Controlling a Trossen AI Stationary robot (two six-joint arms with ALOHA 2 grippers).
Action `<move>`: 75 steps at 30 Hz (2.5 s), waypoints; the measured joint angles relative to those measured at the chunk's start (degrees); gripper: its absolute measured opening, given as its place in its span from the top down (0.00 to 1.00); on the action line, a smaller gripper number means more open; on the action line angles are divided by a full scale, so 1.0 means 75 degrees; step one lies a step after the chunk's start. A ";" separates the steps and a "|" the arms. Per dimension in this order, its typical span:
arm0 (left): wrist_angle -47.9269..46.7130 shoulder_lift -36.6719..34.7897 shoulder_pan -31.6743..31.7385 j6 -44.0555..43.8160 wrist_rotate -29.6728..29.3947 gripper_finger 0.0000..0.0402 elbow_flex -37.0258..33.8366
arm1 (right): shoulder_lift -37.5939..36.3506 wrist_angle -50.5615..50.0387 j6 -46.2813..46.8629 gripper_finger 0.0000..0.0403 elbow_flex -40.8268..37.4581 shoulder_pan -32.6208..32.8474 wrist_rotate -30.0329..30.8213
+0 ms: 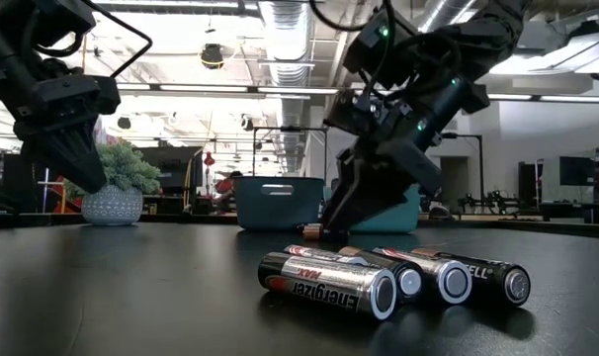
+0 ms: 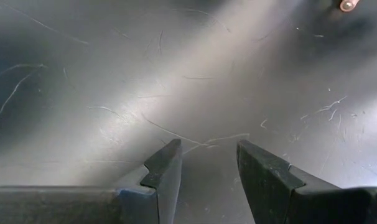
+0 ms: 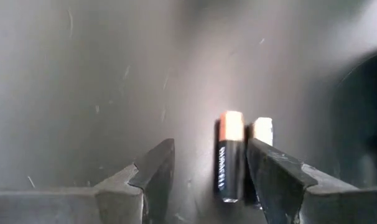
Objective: Sort batteries
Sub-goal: Put the black battery into the green bin
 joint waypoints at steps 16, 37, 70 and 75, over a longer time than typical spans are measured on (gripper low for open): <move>-0.0016 0.0000 0.0001 0.0181 -0.0117 0.63 0.0000 | 0.0324 -0.0231 0.0338 0.50 0.0018 0.0025 -0.0032; -0.0043 0.0000 0.0001 0.0184 -0.0138 0.63 0.0000 | 0.0526 -0.0015 0.0848 0.88 0.0006 0.0421 0.0019; -0.0012 0.0002 0.0001 0.0140 -0.0132 0.63 0.0000 | -0.3761 -0.1390 0.2830 0.87 0.0046 -0.0468 0.2240; 0.0025 0.0003 0.0001 0.0059 -0.0129 0.63 0.0000 | -0.3895 -0.2077 0.2665 0.87 0.0833 -0.1340 0.2233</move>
